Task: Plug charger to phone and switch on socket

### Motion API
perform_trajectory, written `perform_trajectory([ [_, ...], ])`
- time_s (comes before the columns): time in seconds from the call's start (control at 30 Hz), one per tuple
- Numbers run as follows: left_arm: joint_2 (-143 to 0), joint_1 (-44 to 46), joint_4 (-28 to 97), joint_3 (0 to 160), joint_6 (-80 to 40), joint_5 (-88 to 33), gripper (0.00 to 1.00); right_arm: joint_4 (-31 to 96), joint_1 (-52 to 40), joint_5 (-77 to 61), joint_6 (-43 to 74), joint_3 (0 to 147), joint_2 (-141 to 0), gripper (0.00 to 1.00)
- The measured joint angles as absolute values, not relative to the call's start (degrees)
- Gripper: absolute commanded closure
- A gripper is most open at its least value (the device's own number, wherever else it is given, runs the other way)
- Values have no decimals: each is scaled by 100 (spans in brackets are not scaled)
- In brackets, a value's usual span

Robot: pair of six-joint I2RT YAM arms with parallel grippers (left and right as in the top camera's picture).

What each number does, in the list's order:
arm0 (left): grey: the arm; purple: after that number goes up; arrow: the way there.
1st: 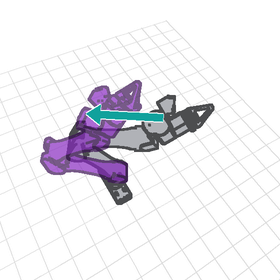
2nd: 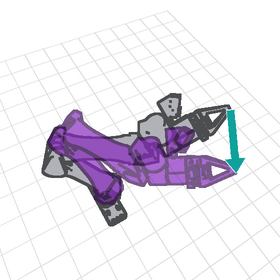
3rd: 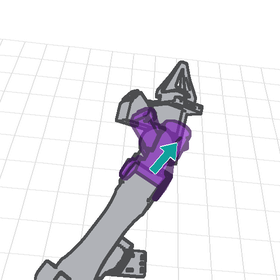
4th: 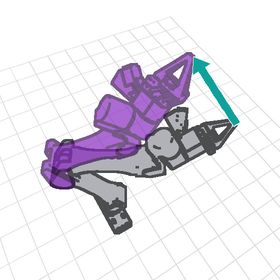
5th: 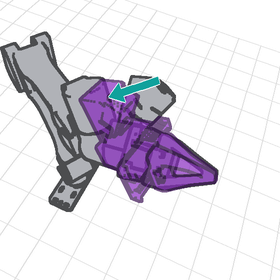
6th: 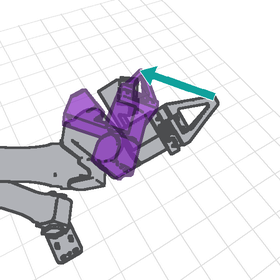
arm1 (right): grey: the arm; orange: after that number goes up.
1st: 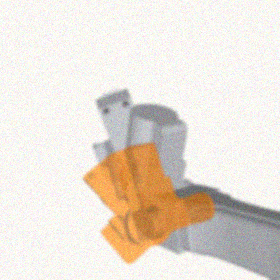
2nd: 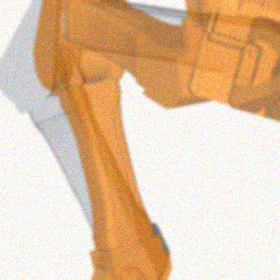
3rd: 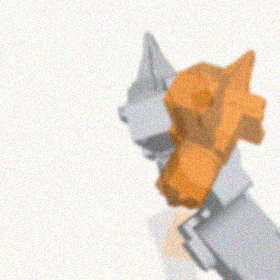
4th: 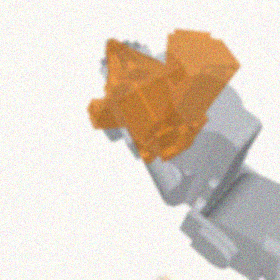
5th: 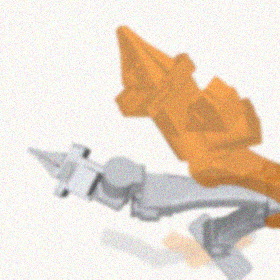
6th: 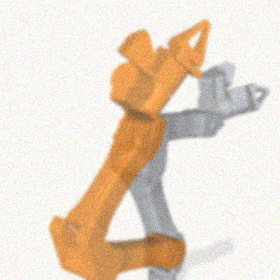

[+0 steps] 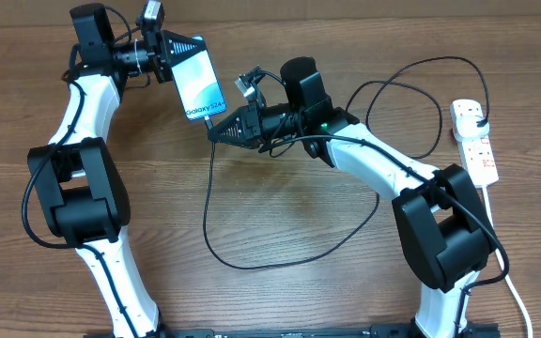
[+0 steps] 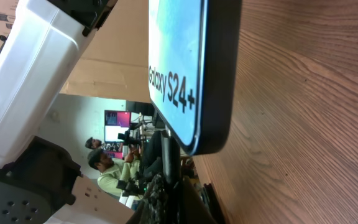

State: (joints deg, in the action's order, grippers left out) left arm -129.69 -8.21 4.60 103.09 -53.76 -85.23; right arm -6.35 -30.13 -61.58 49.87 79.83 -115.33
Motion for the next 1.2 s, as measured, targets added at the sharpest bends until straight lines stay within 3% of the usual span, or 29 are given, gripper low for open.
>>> perform_trajectory([
  [1.2, -12969, -823, 464, 10309, -5378, -8173, 96, -624, -2923, -6034, 4991, 7983, -11533, 96],
])
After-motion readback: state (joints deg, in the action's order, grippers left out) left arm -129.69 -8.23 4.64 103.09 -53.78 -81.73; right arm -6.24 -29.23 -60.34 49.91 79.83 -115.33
